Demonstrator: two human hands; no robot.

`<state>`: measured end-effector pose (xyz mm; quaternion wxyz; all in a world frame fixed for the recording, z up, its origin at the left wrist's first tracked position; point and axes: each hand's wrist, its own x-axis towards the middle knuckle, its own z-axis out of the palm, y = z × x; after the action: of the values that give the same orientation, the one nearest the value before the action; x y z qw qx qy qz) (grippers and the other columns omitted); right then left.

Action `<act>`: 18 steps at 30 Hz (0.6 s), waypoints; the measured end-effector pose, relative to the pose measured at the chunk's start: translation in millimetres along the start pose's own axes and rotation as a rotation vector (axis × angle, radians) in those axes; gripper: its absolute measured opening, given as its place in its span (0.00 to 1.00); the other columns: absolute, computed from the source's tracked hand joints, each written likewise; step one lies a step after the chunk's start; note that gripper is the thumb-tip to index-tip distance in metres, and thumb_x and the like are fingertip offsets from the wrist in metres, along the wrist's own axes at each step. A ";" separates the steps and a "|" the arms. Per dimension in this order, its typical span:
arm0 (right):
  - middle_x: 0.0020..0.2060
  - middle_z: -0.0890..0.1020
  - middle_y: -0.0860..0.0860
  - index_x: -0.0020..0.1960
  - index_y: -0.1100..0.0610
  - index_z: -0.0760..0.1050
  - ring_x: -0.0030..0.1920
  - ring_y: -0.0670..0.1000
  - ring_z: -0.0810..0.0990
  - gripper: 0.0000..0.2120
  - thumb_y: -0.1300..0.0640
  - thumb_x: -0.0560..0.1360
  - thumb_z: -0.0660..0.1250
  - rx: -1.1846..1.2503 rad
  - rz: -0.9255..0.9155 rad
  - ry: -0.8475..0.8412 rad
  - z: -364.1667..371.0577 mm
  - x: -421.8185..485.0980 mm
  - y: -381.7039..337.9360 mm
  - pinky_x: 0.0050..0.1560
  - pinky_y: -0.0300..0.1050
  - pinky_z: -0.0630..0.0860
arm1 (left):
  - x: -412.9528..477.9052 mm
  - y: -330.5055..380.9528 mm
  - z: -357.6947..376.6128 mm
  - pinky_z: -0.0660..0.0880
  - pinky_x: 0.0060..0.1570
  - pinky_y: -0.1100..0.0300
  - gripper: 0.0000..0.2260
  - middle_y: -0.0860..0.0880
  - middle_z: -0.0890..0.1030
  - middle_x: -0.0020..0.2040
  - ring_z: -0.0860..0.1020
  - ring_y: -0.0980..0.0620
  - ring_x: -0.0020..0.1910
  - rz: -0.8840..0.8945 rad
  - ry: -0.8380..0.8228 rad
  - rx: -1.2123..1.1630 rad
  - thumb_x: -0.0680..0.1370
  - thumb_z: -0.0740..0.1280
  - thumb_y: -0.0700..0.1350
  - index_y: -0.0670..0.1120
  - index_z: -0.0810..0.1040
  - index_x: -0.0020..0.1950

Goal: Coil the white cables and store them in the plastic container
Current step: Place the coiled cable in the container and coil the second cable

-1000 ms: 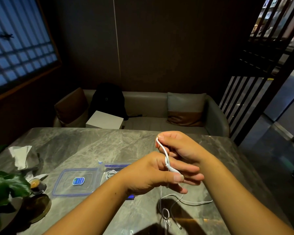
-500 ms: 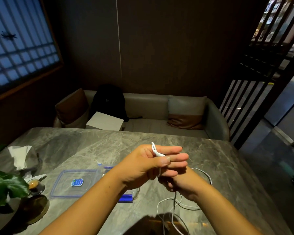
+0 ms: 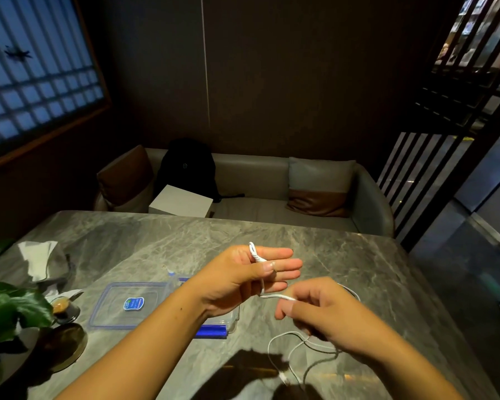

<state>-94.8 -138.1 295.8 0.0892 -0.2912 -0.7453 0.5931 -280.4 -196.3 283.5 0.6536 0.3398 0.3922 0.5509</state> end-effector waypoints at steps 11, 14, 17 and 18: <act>0.26 0.75 0.52 0.41 0.67 0.80 0.26 0.42 0.69 0.07 0.66 0.77 0.67 -0.039 -0.206 0.133 -39.8 -5.8 -18.9 0.28 0.31 0.65 | -2.0 -10.3 5.5 0.77 0.61 0.51 0.15 0.38 0.82 0.60 0.81 0.42 0.60 -0.093 -0.022 0.119 0.79 0.64 0.35 0.37 0.76 0.66; 0.26 0.77 0.49 0.41 0.66 0.81 0.26 0.40 0.71 0.07 0.68 0.76 0.67 -0.050 -0.253 0.188 -44.8 -0.1 -22.4 0.29 0.30 0.67 | -1.7 -8.7 9.7 0.78 0.60 0.53 0.14 0.38 0.82 0.60 0.81 0.41 0.60 -0.093 -0.050 0.117 0.79 0.65 0.35 0.38 0.79 0.64; 0.27 0.79 0.49 0.41 0.64 0.82 0.28 0.41 0.73 0.06 0.67 0.76 0.68 -0.071 -0.285 0.231 -48.0 5.6 -25.2 0.31 0.31 0.69 | 0.4 -8.1 12.0 0.79 0.58 0.53 0.14 0.37 0.82 0.59 0.81 0.41 0.60 -0.100 -0.052 0.120 0.79 0.64 0.34 0.37 0.77 0.65; 0.28 0.79 0.50 0.40 0.62 0.82 0.29 0.43 0.74 0.06 0.66 0.76 0.69 -0.099 -0.295 0.237 -48.6 7.2 -25.3 0.32 0.33 0.71 | 0.7 -8.2 12.7 0.79 0.59 0.53 0.14 0.37 0.82 0.59 0.81 0.41 0.60 -0.103 -0.064 0.128 0.79 0.64 0.34 0.37 0.77 0.64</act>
<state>-85.8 -97.0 331.6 0.2480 -0.2506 -0.7924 0.4979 -265.3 -197.1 282.0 0.6702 0.3779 0.4225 0.4791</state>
